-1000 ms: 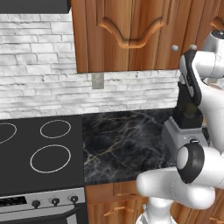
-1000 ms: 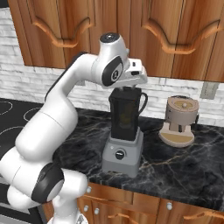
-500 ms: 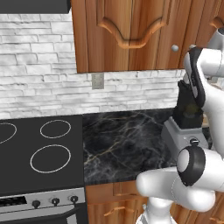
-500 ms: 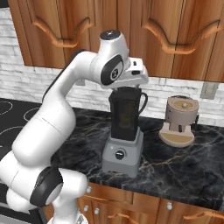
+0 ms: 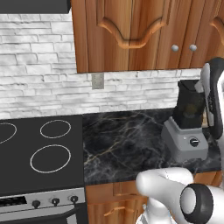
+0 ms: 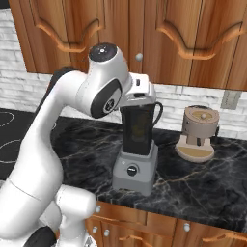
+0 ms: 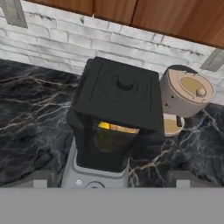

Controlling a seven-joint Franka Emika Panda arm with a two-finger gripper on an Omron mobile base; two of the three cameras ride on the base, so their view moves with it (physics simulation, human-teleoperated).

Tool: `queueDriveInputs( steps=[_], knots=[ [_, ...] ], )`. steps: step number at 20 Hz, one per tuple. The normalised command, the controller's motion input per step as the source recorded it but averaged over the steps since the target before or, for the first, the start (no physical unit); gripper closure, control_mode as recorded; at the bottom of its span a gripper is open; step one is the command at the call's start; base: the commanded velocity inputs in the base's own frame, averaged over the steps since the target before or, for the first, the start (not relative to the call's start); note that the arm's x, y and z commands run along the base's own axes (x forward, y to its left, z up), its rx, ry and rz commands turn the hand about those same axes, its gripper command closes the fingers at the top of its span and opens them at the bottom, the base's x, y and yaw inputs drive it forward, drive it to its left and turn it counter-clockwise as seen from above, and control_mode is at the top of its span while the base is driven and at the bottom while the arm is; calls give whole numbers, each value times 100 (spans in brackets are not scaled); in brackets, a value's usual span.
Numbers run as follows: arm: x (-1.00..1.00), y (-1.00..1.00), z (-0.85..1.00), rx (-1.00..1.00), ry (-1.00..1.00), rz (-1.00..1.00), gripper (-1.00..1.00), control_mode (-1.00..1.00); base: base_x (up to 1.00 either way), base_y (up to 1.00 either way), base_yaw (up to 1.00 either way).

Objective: Grab the onion and lemon from the fridge, place them in the blender, close the lid, and turn on the blender to create a marinade.

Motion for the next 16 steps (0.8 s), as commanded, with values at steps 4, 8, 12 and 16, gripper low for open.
queueDriveInputs(
  steps=[4,8,12,16],
  knots=[
    [-100,32,-16,3,-18,-1,-100,-100,0,0,0],
    [-82,63,-17,10,0,-16,-100,-100,0,0,0],
    [-46,45,-25,9,1,-23,-100,-100,0,0,0],
    [-2,0,-28,0,3,-30,-100,-100,0,0,0]
  ],
)
